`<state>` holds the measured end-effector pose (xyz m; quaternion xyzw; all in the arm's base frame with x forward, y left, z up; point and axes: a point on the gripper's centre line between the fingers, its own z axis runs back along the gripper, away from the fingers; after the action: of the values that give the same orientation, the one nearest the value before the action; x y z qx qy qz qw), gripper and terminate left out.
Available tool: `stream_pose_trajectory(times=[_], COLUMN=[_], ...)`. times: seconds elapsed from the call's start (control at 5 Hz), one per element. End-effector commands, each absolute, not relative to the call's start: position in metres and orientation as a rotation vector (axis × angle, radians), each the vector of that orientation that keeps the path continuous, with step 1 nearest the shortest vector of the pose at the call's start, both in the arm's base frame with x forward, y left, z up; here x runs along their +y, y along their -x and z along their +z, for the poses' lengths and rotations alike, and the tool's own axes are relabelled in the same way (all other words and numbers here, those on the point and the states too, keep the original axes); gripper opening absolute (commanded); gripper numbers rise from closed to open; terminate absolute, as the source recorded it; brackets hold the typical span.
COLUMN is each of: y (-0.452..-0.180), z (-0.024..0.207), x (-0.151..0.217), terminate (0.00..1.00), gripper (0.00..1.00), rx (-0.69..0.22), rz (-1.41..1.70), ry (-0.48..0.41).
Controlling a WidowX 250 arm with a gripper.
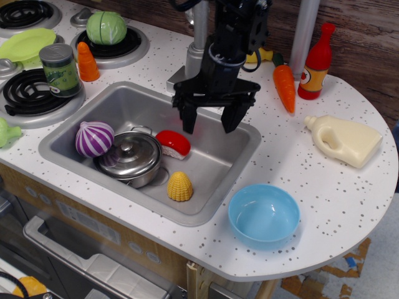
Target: Put corn into bowl
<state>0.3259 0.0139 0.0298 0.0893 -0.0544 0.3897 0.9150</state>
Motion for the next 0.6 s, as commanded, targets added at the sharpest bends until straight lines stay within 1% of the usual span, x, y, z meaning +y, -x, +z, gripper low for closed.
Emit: stream_pose_trajectory(times=[0.0,0.4], y=[-0.313,-0.318], z=[0.016,-0.021], x=[0.017,0.023], terminate=[0.0,0.0], gripper=[1.0,1.0], rx=[-0.215,-0.223], rz=[0.936,0.97], ry=[-0.15,-0.072])
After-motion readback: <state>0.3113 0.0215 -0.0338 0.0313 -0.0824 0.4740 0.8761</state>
